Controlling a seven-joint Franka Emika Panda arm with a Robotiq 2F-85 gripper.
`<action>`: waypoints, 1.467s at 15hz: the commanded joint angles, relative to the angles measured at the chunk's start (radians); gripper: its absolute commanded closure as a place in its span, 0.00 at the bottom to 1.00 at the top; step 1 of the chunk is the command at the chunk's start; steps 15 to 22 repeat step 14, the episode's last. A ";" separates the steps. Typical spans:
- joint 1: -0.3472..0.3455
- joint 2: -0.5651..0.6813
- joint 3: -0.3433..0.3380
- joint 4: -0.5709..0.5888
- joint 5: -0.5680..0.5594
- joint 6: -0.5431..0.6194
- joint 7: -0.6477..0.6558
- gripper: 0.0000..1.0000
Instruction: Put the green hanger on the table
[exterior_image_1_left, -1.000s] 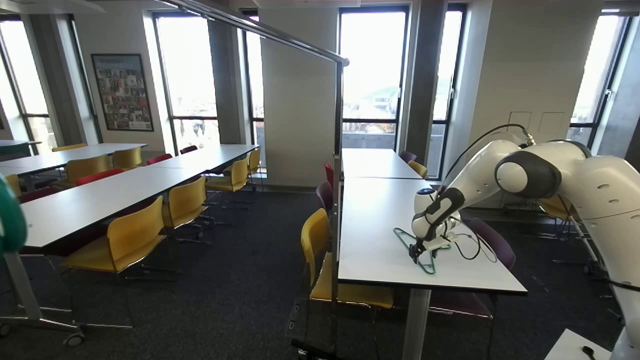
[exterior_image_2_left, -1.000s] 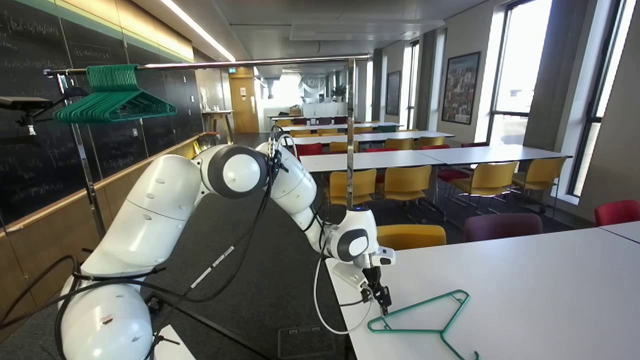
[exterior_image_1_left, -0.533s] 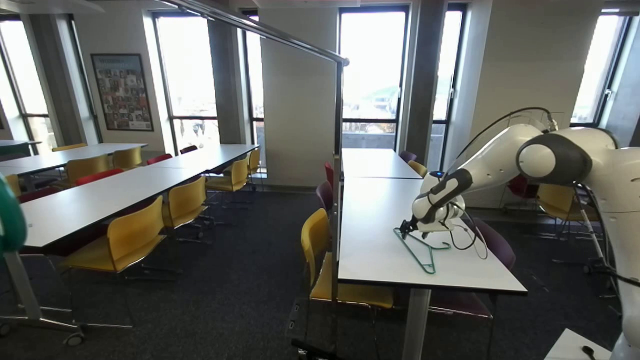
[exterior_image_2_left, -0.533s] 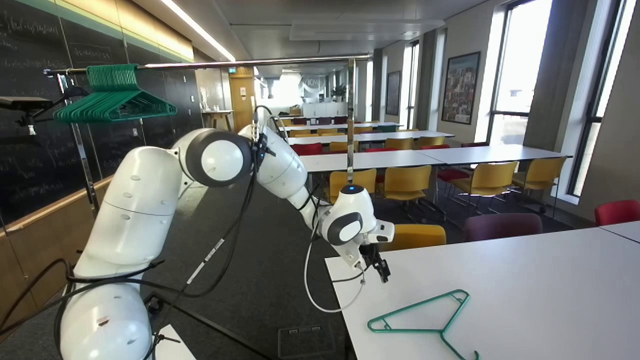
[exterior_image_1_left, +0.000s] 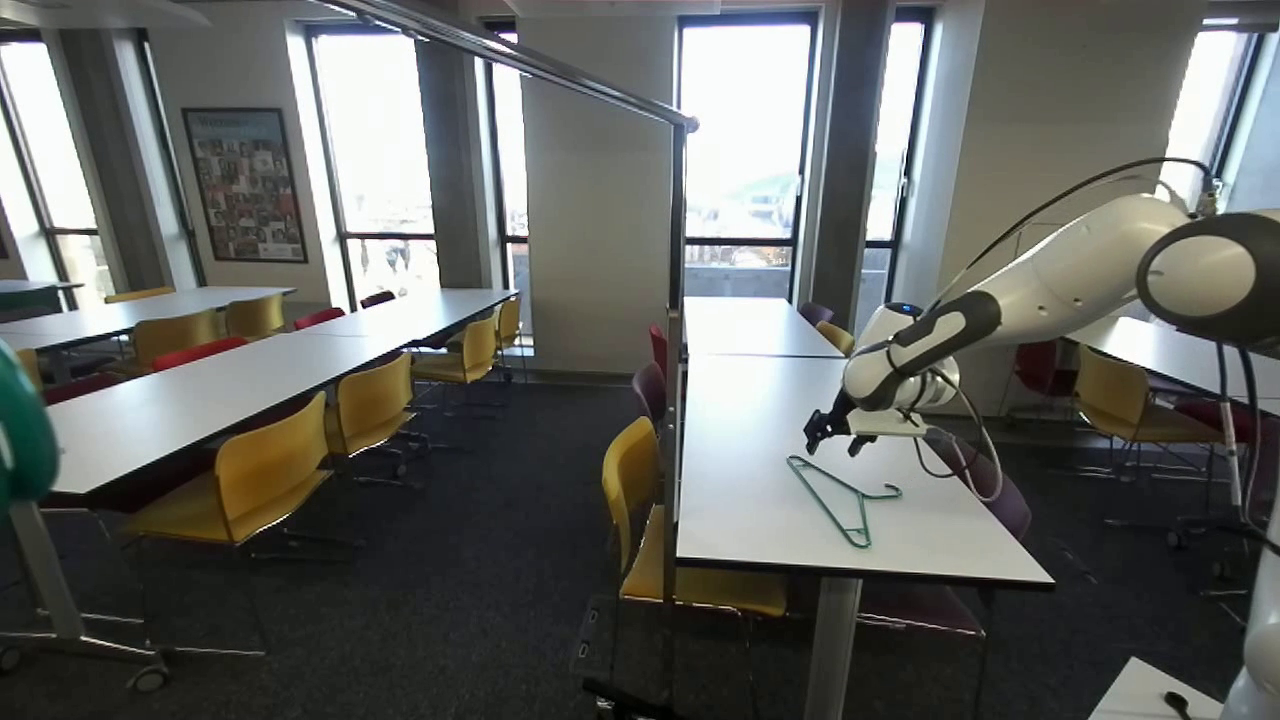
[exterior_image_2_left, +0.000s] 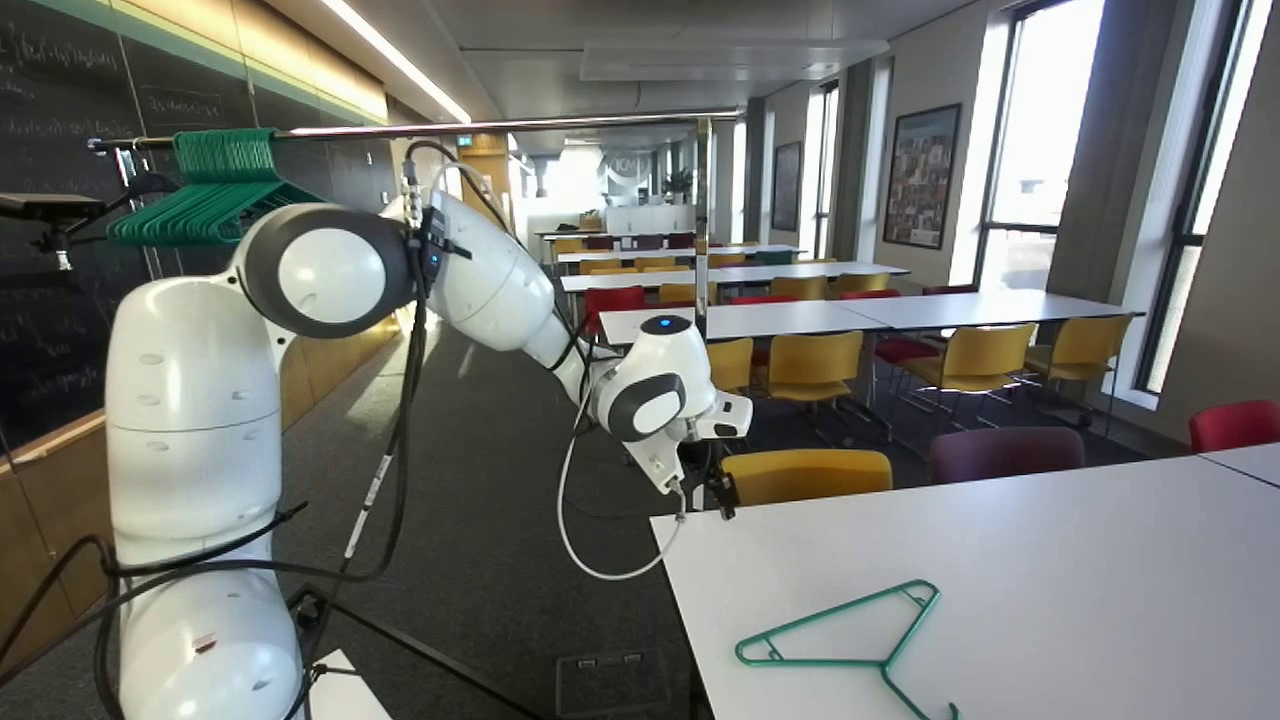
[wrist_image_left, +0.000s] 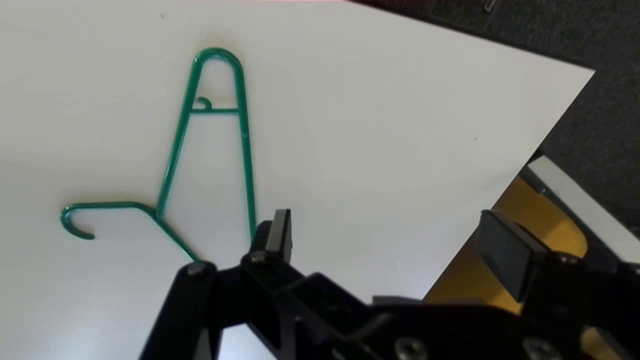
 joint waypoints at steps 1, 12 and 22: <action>0.001 -0.163 0.000 -0.079 -0.042 -0.211 -0.039 0.00; -0.001 -0.199 0.006 -0.031 -0.027 -0.497 -0.110 0.00; -0.001 -0.199 0.006 -0.031 -0.027 -0.497 -0.110 0.00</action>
